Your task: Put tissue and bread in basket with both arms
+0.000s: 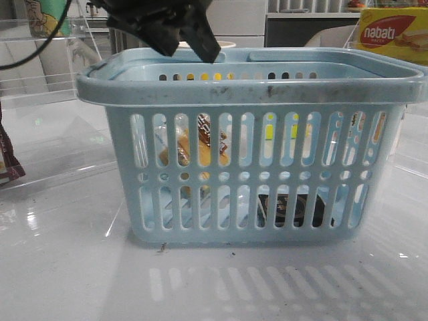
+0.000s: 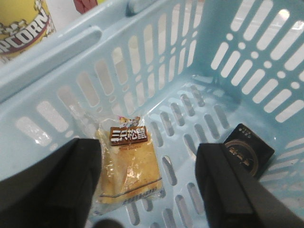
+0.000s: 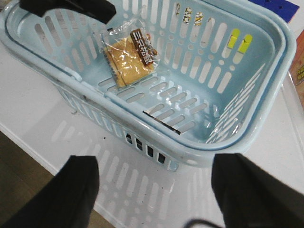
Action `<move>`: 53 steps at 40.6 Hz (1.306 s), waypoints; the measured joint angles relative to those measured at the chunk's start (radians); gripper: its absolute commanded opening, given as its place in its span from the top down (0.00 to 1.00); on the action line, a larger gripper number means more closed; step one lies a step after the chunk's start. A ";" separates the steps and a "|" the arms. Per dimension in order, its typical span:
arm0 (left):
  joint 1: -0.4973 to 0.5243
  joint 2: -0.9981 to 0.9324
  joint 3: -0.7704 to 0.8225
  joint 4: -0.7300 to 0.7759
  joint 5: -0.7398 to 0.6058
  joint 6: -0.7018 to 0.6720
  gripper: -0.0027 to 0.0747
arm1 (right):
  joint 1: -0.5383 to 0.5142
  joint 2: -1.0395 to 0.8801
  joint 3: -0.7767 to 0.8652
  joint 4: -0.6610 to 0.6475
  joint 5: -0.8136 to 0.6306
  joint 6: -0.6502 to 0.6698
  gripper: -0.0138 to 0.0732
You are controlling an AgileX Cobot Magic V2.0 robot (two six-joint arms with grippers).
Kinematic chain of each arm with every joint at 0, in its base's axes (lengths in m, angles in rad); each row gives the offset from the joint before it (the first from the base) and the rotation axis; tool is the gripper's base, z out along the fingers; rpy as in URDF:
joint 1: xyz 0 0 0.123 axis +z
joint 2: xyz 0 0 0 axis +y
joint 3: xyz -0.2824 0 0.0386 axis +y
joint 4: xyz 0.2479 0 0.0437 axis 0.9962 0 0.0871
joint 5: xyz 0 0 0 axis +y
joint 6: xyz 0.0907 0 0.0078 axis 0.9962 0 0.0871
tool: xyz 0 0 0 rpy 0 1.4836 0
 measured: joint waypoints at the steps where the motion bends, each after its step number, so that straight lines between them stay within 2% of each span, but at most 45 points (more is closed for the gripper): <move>1: 0.000 -0.021 0.000 0.005 0.006 0.000 0.32 | 0.000 0.000 0.000 0.000 0.000 0.000 0.16; 12: 0.000 -0.299 0.037 0.026 0.082 0.000 0.32 | 0.000 0.000 0.000 0.000 0.000 0.000 0.16; 29: 0.000 -0.744 0.421 0.042 0.153 0.000 0.32 | 0.000 0.000 0.000 0.000 0.000 0.000 0.16; 34: 0.000 -0.838 0.498 0.114 0.195 -0.093 0.32 | 0.000 0.000 0.000 0.000 0.000 0.000 0.16; 43: 0.000 -0.933 0.550 0.351 0.260 -0.384 0.32 | 0.000 0.000 0.000 -0.020 0.024 0.000 0.16; 53: 0.000 -0.936 0.552 0.390 0.263 -0.434 0.32 | -0.078 -0.102 0.003 -0.082 0.157 0.069 0.16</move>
